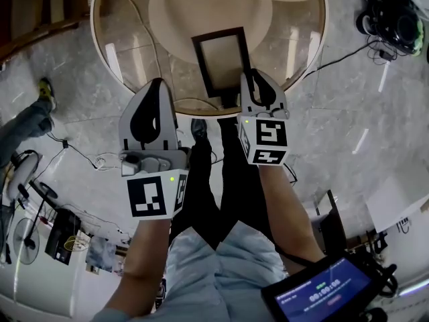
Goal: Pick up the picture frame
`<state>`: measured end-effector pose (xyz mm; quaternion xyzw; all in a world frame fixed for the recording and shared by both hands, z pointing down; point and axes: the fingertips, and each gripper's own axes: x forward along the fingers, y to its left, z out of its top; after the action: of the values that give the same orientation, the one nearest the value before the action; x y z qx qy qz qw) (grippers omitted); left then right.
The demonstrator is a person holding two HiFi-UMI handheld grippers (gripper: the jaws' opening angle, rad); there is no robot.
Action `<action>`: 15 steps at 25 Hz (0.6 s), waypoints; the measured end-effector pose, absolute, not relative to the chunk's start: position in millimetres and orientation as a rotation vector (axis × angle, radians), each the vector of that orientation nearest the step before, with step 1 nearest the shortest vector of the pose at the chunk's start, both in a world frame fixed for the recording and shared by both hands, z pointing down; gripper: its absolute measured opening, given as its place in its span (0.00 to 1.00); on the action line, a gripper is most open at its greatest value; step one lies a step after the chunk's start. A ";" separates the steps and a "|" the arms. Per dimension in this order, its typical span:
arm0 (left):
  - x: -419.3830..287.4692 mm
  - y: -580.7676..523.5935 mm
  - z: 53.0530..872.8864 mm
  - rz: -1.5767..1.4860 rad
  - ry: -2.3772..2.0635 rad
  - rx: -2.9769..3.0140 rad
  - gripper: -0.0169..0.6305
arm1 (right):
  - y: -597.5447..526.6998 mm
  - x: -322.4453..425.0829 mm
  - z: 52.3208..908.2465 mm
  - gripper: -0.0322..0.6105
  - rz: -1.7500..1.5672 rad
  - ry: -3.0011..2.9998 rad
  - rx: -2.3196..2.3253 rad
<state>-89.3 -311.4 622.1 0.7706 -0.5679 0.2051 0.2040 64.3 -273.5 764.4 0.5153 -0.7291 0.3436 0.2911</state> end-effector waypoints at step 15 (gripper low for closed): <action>-96.8 -309.2 516.2 0.476 -1.665 2.276 0.04 | -292.5 58.8 632.8 0.18 0.779 -2.089 1.532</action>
<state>-96.8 -309.2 516.2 0.7880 -0.5765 0.1648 0.1401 58.8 -292.5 632.8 0.5529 -0.7540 0.2812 0.2163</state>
